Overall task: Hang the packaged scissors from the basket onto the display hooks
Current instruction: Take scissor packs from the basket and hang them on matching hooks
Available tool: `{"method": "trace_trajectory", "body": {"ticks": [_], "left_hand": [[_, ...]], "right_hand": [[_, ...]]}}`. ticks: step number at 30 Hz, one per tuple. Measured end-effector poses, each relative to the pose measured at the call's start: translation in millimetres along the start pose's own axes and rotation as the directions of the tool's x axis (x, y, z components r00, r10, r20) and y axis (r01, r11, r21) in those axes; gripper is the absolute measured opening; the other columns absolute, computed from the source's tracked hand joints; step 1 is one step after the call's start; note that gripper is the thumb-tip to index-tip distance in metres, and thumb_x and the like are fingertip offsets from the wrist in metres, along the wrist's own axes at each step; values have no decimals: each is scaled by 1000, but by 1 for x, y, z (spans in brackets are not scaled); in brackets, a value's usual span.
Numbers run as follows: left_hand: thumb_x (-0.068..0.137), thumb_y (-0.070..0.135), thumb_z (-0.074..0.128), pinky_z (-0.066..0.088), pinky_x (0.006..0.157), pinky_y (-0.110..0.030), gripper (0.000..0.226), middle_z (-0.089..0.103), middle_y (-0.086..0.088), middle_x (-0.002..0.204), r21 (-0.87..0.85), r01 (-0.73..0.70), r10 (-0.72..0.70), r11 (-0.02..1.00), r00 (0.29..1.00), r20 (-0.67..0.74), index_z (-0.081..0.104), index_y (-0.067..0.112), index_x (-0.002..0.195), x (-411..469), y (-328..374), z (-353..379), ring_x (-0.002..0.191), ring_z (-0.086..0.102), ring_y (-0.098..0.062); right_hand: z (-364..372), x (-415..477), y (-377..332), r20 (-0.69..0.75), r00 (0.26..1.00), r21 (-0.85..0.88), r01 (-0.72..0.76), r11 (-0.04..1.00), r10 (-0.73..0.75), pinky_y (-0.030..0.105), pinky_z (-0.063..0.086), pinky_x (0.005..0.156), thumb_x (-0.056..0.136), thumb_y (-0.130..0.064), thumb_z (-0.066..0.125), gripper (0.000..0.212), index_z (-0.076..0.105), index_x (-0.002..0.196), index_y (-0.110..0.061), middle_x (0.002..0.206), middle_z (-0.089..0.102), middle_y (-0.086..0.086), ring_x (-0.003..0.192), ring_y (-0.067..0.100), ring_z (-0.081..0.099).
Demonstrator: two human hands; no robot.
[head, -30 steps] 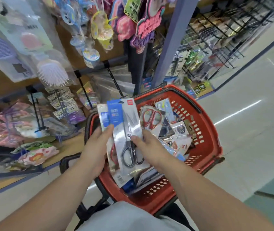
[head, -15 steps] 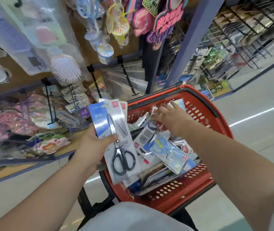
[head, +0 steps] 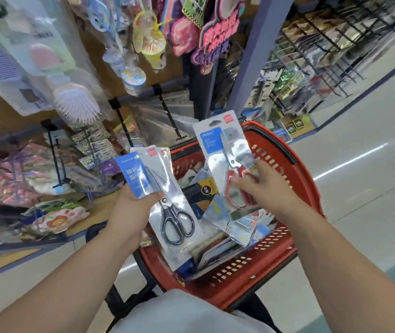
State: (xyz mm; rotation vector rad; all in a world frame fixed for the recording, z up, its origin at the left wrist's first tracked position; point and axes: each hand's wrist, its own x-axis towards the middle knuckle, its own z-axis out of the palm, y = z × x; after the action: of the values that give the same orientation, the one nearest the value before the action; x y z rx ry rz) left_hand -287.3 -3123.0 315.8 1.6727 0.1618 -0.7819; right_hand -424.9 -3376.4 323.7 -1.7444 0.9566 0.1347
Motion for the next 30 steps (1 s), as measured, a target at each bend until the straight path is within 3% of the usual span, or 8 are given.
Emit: {"method": "trace_trajectory", "body": {"ticks": [3, 7, 10, 14, 16, 18, 24, 30], "left_hand": [[99, 6, 69, 53, 105, -57, 27, 80, -5, 114, -165, 70, -64, 984, 997, 36, 72, 21, 122, -5, 3, 20, 115, 72, -35], [96, 49, 70, 61, 85, -41, 35, 82, -4, 109, -313, 135, -113, 940, 990, 88, 76, 23, 118, -14, 8, 35, 104, 78, -28], [91, 23, 81, 58, 97, -47, 40, 79, -5, 119, -140, -12, 22, 990, 997, 71, 70, 20, 130, -12, 2, 29, 112, 75, -32], [90, -3, 76, 62, 77, -36, 38, 82, -3, 108, -42, -38, 38, 998, 999, -16, 74, 22, 118, -7, -4, 4, 93, 79, -24], [89, -2, 77, 61, 77, -35, 38, 82, -1, 107, -34, -46, 45, 998, 998, -31, 74, 22, 119, -9, 2, -7, 93, 79, -23], [89, -1, 77, 60, 76, -33, 38, 82, 2, 106, -13, -61, 61, 998, 998, -28, 74, 25, 116, -10, 5, -15, 93, 79, -20], [88, -1, 79, 59, 84, -35, 40, 81, 7, 107, 24, -81, 82, 996, 996, -39, 74, 31, 111, -19, 6, -23, 97, 78, -16], [89, 1, 79, 61, 82, -39, 39, 82, 3, 107, -31, -45, 43, 998, 997, -68, 73, 29, 115, -19, 2, -20, 94, 80, -20]], "right_hand": [[33, -29, -8, 131, 991, 210, -6, 978, -22, 44, 63, 84, 98, -32, 72, 23, 62, 115, -21, 91, 72, -5, 90, 21, 73], [80, -45, -15, 130, 982, -26, 144, 989, -140, 42, 53, 73, 97, -42, 71, 30, 68, 99, -12, 80, 68, 2, 75, 17, 65], [97, -42, -19, 171, 965, -100, 219, 971, -200, 28, 38, 58, 94, -49, 72, 39, 56, 70, -22, 62, 54, -9, 60, 4, 51], [75, 6, 1, 223, 942, -451, 329, 829, -253, 38, 47, 95, 99, -51, 63, 42, 71, 127, -19, 118, 65, 7, 119, 23, 57], [55, 35, 15, 199, 962, -709, 274, 650, -189, 46, 31, 120, 100, -47, 61, 67, 39, 159, -23, 160, 42, 7, 153, 31, 31], [41, 57, 27, 209, 975, -843, 220, 491, -78, 56, 13, 127, 98, -53, 60, 84, 16, 166, -29, 171, 22, 2, 161, 32, 9], [27, 70, 21, 262, 965, -935, 251, 250, 12, 46, 42, 105, 62, -83, 74, 92, 58, 133, -26, 126, 51, 6, 121, 29, 54], [7, 55, 8, 237, 957, -867, 285, 409, -165, 35, 56, 62, 61, -76, 80, 63, 53, 88, -26, 74, 59, -4, 73, 25, 61]]}}
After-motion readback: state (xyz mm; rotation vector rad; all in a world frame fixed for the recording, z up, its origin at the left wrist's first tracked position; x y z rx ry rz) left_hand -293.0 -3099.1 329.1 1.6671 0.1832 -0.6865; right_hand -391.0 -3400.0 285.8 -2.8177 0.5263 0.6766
